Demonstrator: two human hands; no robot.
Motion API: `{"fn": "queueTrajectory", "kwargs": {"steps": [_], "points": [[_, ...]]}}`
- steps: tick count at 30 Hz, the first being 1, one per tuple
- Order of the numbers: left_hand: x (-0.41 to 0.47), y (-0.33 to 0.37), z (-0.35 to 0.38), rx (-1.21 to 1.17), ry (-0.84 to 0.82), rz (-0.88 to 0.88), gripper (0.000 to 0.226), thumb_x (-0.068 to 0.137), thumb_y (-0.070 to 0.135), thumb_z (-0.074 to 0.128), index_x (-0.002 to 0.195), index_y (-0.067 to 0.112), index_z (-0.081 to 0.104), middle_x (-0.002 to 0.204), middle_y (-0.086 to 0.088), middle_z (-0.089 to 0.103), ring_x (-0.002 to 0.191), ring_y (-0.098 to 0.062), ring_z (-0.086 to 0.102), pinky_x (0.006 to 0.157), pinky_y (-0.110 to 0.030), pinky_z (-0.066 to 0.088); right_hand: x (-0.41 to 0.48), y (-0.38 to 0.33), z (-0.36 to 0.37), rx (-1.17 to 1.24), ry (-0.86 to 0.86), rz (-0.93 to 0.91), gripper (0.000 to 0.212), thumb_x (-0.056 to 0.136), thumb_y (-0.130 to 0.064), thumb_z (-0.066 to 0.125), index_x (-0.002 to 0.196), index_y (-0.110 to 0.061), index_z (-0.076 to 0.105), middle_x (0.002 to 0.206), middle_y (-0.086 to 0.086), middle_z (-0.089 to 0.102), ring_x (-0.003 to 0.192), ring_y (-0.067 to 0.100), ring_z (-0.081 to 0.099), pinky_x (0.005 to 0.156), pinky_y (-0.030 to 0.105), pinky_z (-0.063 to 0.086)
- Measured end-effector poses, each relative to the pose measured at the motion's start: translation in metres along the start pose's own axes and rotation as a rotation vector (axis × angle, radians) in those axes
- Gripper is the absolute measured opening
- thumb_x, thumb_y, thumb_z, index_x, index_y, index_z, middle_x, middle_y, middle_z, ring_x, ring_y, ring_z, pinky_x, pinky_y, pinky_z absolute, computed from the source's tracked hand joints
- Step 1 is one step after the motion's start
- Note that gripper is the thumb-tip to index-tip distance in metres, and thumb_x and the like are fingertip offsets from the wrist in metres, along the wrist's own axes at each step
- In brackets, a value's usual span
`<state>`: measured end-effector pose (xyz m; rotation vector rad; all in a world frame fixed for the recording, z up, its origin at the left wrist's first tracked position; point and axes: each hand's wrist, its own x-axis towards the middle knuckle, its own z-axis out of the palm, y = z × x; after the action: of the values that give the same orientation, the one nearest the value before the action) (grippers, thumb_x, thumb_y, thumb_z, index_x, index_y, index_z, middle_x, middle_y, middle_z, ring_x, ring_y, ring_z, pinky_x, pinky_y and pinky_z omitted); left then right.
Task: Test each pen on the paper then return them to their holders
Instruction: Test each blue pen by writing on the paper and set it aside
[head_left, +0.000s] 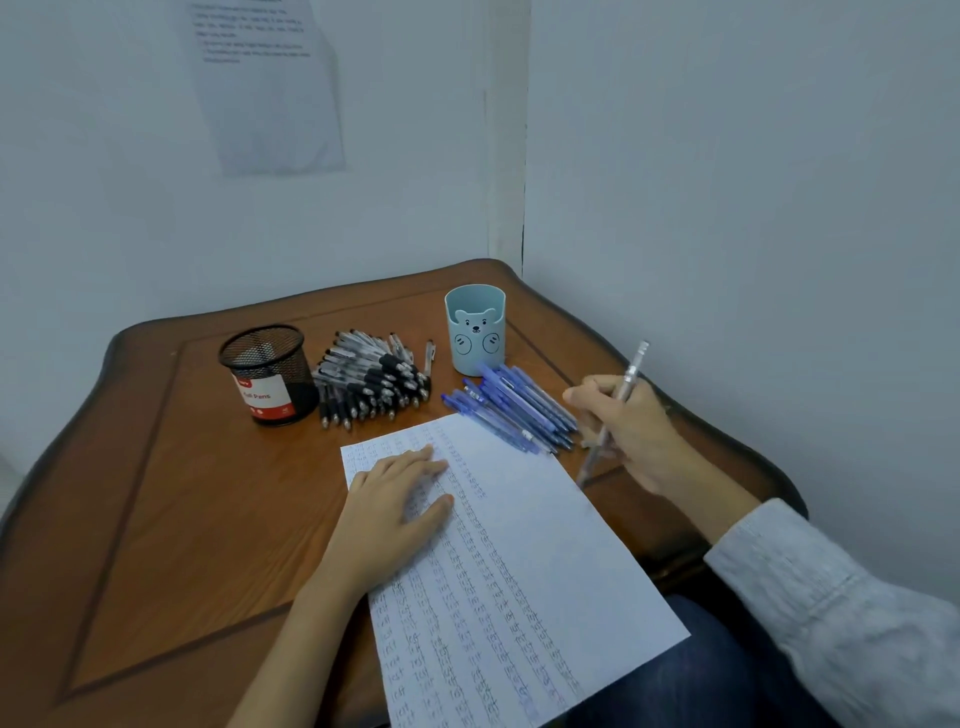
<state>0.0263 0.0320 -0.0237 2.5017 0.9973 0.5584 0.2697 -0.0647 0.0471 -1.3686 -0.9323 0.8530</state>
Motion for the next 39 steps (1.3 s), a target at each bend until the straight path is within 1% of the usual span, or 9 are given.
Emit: {"fn": "queueTrajectory", "kwargs": {"steps": [3,6,8,11,13,17,22,36,39], "points": [[0.000,0.000,0.000,-0.010,0.005,-0.004,0.068,0.076,0.070,0.027,0.133,0.038,0.048,0.144,0.027,0.031,0.126,0.009,0.025,0.097,-0.022,0.016,0.005,0.013,0.017,0.458,-0.104,0.219,0.042,0.097,-0.023,0.050,0.057,-0.015,0.041,0.042,-0.002,0.029,0.032,0.007,0.023,0.030,0.015,0.016],[0.000,0.000,-0.001,-0.012,0.007,-0.009,0.067,0.076,0.069,0.028,0.132,0.038,0.049,0.145,0.025,0.034,0.129,0.005,0.028,0.097,-0.023,0.017,0.008,0.024,0.035,0.340,-0.121,0.312,0.062,0.099,-0.053,0.036,0.065,-0.009,0.066,0.042,0.001,0.040,0.034,0.010,0.034,0.034,0.017,0.024],[0.000,0.000,-0.001,-0.010,0.005,-0.010,0.067,0.076,0.069,0.028,0.132,0.037,0.050,0.145,0.024,0.035,0.130,0.003,0.029,0.097,-0.023,0.018,0.010,0.027,0.046,0.280,-0.101,0.324,0.069,0.094,-0.061,0.039,0.060,-0.008,0.068,0.047,0.005,0.049,0.039,0.012,0.042,0.040,0.020,0.030],[0.000,0.000,-0.001,-0.010,0.001,-0.016,0.067,0.076,0.068,0.028,0.131,0.037,0.050,0.146,0.022,0.035,0.130,0.002,0.028,0.097,-0.025,0.018,0.017,0.031,0.059,0.259,-0.035,0.242,0.046,0.084,-0.040,0.069,0.051,-0.014,0.052,0.046,0.002,0.047,0.035,0.009,0.038,0.034,0.016,0.026],[0.001,-0.001,0.000,-0.011,-0.002,-0.018,0.067,0.076,0.068,0.029,0.131,0.037,0.050,0.146,0.022,0.035,0.130,0.002,0.028,0.096,-0.024,0.017,0.021,0.036,0.064,0.192,0.012,0.163,0.047,0.079,-0.030,0.077,0.051,-0.016,0.041,0.043,0.002,0.044,0.033,0.009,0.033,0.034,0.015,0.023],[0.001,-0.003,0.002,0.010,0.008,-0.010,0.065,0.077,0.067,0.029,0.130,0.037,0.051,0.146,0.022,0.036,0.129,0.002,0.029,0.093,-0.022,0.017,0.019,0.048,0.070,-0.001,-0.026,0.039,0.046,0.083,-0.032,0.074,0.062,-0.005,0.045,0.043,0.009,0.046,0.031,0.015,0.039,0.034,0.018,0.028],[0.001,-0.002,0.003,0.033,0.012,-0.001,0.066,0.078,0.067,0.027,0.131,0.036,0.050,0.146,0.021,0.036,0.130,0.002,0.028,0.095,-0.019,0.016,0.019,0.060,0.073,-0.205,-0.053,-0.097,0.038,0.085,0.009,0.055,0.055,-0.006,0.037,0.051,0.007,0.030,0.034,0.018,0.045,0.036,0.024,0.037],[0.002,-0.002,0.004,0.050,0.014,0.000,0.057,0.083,0.059,0.034,0.133,0.035,0.049,0.147,0.019,0.035,0.131,0.000,0.027,0.096,-0.020,0.015,0.021,0.063,0.075,-0.179,-0.111,-0.095,0.043,0.082,0.015,0.051,0.051,-0.009,0.033,0.049,0.003,0.024,0.036,0.015,0.031,0.035,0.021,0.035],[0.002,-0.002,0.004,0.055,0.017,0.007,0.065,0.079,0.066,0.027,0.132,0.035,0.049,0.147,0.019,0.035,0.131,0.000,0.027,0.095,-0.020,0.016,0.022,0.061,0.073,-0.157,-0.101,-0.081,0.045,0.086,0.010,0.056,0.051,-0.010,0.035,0.046,0.004,0.031,0.032,0.013,0.039,0.033,0.020,0.036]]}}
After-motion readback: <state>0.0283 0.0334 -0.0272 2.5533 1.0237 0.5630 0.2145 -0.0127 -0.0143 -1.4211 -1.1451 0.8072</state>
